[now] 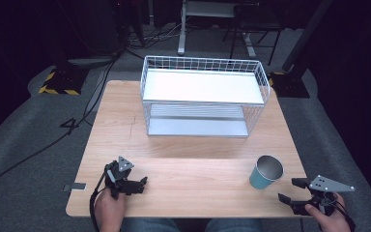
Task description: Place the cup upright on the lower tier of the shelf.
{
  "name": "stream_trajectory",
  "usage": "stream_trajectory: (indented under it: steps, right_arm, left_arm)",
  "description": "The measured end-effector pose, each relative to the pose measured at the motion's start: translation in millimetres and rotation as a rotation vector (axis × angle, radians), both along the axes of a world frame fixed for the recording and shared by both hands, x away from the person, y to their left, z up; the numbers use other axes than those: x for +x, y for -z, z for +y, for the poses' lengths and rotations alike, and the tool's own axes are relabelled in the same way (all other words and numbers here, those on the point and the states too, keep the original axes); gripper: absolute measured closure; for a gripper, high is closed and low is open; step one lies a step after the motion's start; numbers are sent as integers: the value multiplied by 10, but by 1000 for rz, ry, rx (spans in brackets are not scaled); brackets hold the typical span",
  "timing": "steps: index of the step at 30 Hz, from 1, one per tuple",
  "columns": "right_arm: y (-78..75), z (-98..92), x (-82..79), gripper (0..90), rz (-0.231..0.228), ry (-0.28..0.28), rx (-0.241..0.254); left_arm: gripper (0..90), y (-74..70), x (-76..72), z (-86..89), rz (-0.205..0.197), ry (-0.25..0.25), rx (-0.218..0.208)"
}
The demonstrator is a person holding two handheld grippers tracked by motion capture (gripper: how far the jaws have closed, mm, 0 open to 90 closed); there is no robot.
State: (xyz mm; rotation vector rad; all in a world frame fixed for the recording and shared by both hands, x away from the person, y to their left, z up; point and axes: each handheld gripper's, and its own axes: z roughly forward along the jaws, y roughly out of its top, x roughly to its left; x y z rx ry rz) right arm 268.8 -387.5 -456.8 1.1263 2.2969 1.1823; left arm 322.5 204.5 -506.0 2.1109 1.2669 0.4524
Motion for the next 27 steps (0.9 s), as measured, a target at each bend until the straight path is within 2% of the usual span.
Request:
stream_trajectory:
  steps: [4,6,11,18,23,27]
  right_arm:
    - [-33,86,-8,160,-9,-18,11]
    - [-38,125,-4,160,-16,-10,21]
    - [-1,238,47,160,-24,-15,42]
    - [95,416,159,153,-63,23,71]
    - [159,457,258,158,-77,54,99]
    - [199,499,302,158,-89,49,85]
  left_arm:
    - [0,-1,5,0,1,1,1]
    - [0,-1,5,0,1,1,2]
    - [0,-1,4,0,1,0,2]
    - [0,-1,4,0,1,1,3]
    - [0,0,4,0,1,1,2]
    - [0,-1,4,0,0,1,2]
